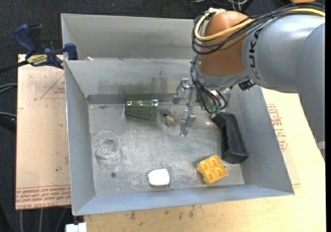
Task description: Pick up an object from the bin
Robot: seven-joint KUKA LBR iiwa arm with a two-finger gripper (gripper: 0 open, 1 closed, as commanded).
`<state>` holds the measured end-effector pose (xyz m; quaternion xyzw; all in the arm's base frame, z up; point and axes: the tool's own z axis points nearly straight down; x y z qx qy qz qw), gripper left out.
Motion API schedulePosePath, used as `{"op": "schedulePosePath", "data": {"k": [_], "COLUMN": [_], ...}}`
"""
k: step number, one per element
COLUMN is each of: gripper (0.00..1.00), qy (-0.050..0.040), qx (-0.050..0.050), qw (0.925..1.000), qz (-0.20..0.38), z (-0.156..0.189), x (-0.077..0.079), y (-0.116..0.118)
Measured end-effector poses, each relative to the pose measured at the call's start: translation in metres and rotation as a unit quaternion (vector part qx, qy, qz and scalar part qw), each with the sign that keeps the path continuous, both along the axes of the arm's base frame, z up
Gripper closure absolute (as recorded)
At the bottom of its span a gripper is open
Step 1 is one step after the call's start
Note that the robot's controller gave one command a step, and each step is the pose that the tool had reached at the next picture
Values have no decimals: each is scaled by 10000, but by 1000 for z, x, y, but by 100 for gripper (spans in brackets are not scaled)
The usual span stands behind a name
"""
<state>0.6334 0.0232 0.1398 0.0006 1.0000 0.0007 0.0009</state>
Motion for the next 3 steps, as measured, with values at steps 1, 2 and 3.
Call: {"op": "schedulePosePath", "data": {"k": [1,2,3], "gripper": [0,100,100], "qy": [0,-56,-56], "qx": [0,9,10], "qw": [10000,10000,10000], "qz": [0,78,77], "z": [0,-64,-64], "x": [0,22,22], "y": [0,-4,-4]}}
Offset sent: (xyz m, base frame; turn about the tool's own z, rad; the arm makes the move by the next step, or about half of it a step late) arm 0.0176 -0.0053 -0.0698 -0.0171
